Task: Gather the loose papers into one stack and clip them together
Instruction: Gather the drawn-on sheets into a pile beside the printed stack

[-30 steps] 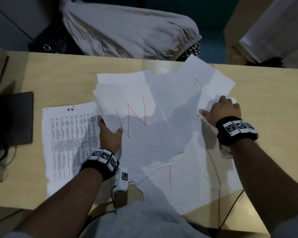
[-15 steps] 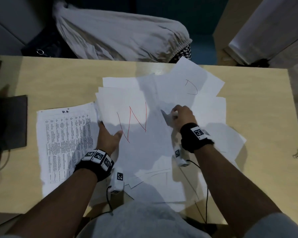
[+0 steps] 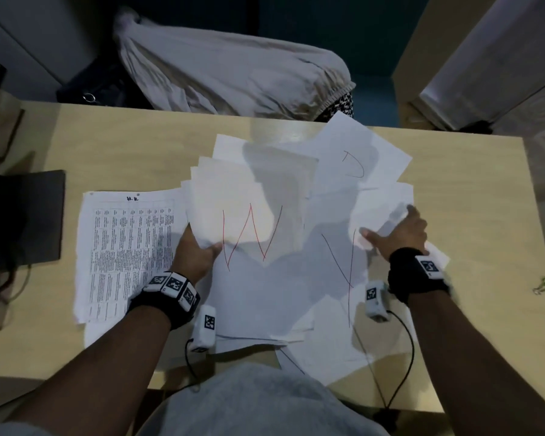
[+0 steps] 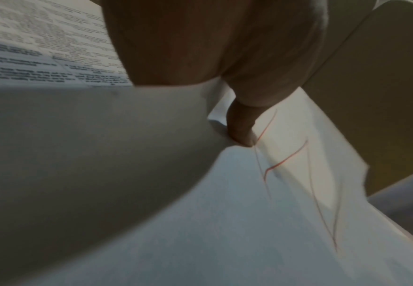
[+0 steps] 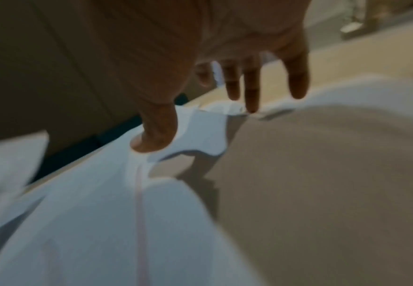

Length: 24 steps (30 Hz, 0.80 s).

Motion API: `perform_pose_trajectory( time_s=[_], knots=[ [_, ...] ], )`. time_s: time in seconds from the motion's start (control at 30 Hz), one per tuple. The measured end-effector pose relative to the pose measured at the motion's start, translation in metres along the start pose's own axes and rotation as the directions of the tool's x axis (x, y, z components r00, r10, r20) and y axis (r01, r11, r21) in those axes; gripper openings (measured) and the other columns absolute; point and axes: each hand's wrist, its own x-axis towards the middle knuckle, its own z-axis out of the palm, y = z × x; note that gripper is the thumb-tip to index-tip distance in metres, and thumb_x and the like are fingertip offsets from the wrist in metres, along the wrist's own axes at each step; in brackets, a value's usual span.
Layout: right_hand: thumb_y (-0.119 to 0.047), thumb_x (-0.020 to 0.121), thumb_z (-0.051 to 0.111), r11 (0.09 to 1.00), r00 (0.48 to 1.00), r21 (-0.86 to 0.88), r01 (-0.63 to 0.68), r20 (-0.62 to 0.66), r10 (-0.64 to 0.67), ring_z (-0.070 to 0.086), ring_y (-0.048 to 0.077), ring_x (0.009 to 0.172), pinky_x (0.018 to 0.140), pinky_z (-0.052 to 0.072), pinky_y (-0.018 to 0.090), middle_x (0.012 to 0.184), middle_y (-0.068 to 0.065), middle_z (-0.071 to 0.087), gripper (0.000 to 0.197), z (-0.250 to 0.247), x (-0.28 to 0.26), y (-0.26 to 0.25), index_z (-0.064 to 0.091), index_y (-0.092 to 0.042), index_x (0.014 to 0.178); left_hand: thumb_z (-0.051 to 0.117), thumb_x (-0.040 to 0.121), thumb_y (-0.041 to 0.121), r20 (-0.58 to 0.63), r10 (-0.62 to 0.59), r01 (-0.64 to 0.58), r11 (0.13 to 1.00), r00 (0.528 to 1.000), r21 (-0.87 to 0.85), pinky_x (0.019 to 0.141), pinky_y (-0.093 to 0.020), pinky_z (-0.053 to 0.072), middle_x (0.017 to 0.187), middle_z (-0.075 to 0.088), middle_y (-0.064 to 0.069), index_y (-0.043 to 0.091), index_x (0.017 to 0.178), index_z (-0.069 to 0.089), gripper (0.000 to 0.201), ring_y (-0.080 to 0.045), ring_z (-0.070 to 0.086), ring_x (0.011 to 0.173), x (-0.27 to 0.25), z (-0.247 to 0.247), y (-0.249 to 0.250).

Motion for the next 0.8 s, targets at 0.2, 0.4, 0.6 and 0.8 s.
perform_pose_trajectory(
  time_s=[0.2,0.4,0.6,0.8],
  knots=[
    [-0.048,0.065,0.079,0.995,0.997,-0.092,-0.024,0.073,0.030,0.041,0.035,0.128,0.101,0.036,0.045,0.136,0.016,0.043,0.100,0.029,-0.022,0.006,0.027,-0.006,0.139,0.073,0.079,0.008,-0.046,-0.034,0.036,0.998,0.998,0.044,0.104,-0.040,0.042,0.126,0.060,-0.009,0.014,0.136,0.042,0.065,-0.026,0.057,0.116,-0.010,0.015,-0.012],
    [-0.027,0.077,0.067,0.985,0.990,-0.116,0.127,0.071,-0.119,0.030,0.032,0.131,0.103,0.035,0.045,0.142,0.010,0.030,0.066,0.029,-0.022,0.011,0.036,-0.026,0.136,0.071,0.080,0.006,-0.080,-0.062,0.067,0.996,0.995,0.063,0.101,-0.035,0.042,0.128,0.058,-0.015,0.007,0.135,0.042,0.062,-0.031,0.057,0.116,-0.012,0.017,-0.007],
    [-0.033,0.070,0.078,0.973,0.982,-0.174,0.152,0.136,-0.129,0.035,0.037,0.129,0.102,0.038,0.044,0.143,0.013,0.025,0.093,0.021,-0.016,0.012,0.023,-0.017,0.143,0.068,0.083,0.006,-0.063,-0.073,0.078,0.994,0.995,0.081,0.102,-0.040,0.044,0.126,0.059,-0.016,0.008,0.132,0.041,0.057,-0.033,0.057,0.115,-0.012,0.021,-0.004],
    [-0.042,0.074,0.065,0.844,0.961,-0.461,0.275,0.106,-0.255,0.041,0.033,0.120,0.096,0.034,0.043,0.128,0.009,0.052,0.063,0.006,-0.008,-0.004,0.046,-0.012,0.126,0.069,0.083,0.012,-0.043,-0.111,0.114,0.989,0.993,0.089,0.108,-0.044,0.039,0.136,0.053,-0.014,0.011,0.140,0.033,0.068,-0.033,0.051,0.124,-0.011,0.018,-0.003]
  ],
)
